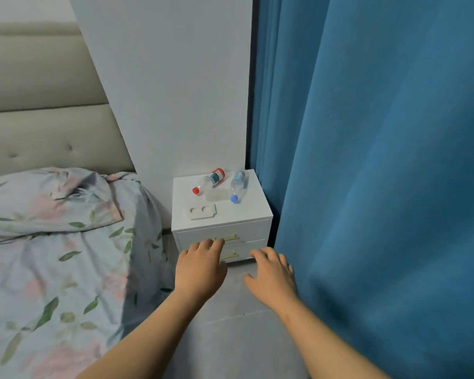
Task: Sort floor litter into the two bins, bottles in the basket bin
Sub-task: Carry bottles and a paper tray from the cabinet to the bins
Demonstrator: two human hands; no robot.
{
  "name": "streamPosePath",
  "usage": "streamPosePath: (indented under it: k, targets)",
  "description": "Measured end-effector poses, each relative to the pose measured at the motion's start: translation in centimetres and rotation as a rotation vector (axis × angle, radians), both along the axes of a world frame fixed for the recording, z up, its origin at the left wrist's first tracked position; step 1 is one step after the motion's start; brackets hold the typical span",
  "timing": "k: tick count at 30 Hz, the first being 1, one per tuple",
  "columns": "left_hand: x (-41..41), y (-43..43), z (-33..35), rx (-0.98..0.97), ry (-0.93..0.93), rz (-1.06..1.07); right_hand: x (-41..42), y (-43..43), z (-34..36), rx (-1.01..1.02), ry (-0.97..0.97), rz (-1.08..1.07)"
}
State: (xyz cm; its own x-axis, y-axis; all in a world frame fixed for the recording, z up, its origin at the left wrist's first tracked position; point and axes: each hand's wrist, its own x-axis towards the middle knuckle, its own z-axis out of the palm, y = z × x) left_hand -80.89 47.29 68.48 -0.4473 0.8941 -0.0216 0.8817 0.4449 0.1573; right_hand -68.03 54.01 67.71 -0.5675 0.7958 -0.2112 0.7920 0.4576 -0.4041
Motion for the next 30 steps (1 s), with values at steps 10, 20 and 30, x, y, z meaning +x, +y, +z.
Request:
streamPosePath:
  k: [10, 20, 30]
  targets:
    - [-10.4, 8.6, -2.0, -0.062, -0.031, 0.086, -10.4, 9.9, -1.6, -0.057, -0.040, 0.088]
    - [-25.4, 19.0, -3.9, -0.114, -0.099, 0.026, -25.7, 20.1, -3.8, -0.135, -0.066, 0.045]
    - [-33.3, 26.7, -6.8, -0.238, -0.216, -0.074, -31.9, 26.5, -6.7, -0.245, -0.150, -0.033]
